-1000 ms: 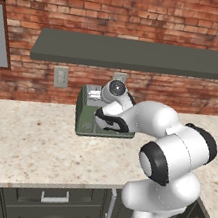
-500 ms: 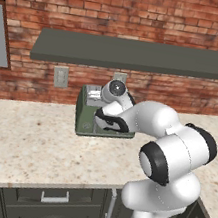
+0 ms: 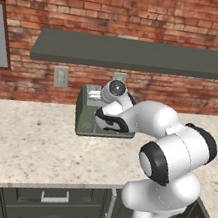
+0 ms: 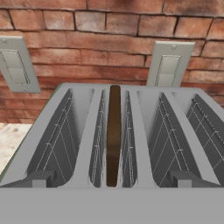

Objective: Start the toaster. Once the lever pops up, take the bread to the plate on the dining counter.

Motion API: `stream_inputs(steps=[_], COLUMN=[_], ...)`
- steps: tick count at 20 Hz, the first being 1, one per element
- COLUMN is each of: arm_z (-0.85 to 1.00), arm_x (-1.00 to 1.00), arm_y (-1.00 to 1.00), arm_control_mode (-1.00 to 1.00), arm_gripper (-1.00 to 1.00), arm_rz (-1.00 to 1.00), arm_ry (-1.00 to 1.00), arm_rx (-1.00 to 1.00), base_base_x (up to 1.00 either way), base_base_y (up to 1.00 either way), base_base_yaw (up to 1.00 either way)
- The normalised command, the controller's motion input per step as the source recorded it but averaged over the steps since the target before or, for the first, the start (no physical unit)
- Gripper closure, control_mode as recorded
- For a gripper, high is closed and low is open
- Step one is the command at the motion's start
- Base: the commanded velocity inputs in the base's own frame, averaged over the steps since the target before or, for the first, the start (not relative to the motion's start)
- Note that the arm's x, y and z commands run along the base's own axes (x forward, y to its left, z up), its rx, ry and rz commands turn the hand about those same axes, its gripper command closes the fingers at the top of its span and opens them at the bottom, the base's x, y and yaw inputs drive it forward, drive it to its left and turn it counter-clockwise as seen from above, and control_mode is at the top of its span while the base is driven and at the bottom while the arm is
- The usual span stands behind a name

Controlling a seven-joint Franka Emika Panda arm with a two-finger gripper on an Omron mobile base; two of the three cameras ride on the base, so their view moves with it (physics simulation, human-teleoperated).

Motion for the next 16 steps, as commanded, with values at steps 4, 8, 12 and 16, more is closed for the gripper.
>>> stream_inputs(steps=[4,8,12,16], arm_z=[0.00,0.00,0.00,0.00], arm_x=[0.00,0.03,0.05,0.06], arm_y=[0.00,0.00,0.00,0.00], arm_control_mode=[-1.00,-1.00,-1.00,-1.00], arm_gripper=[-1.00,-1.00,-1.00,-1.00], arm_rz=[0.00,0.00,0.00,0.00], arm_ry=[0.00,0.00,0.00,0.00], arm_rx=[0.00,0.00,0.00,0.00], base_base_x=[0.00,0.00,0.00,0.00], base_base_y=[0.00,0.00,0.00,0.00], base_base_yaw=[0.00,0.00,0.00,0.00])
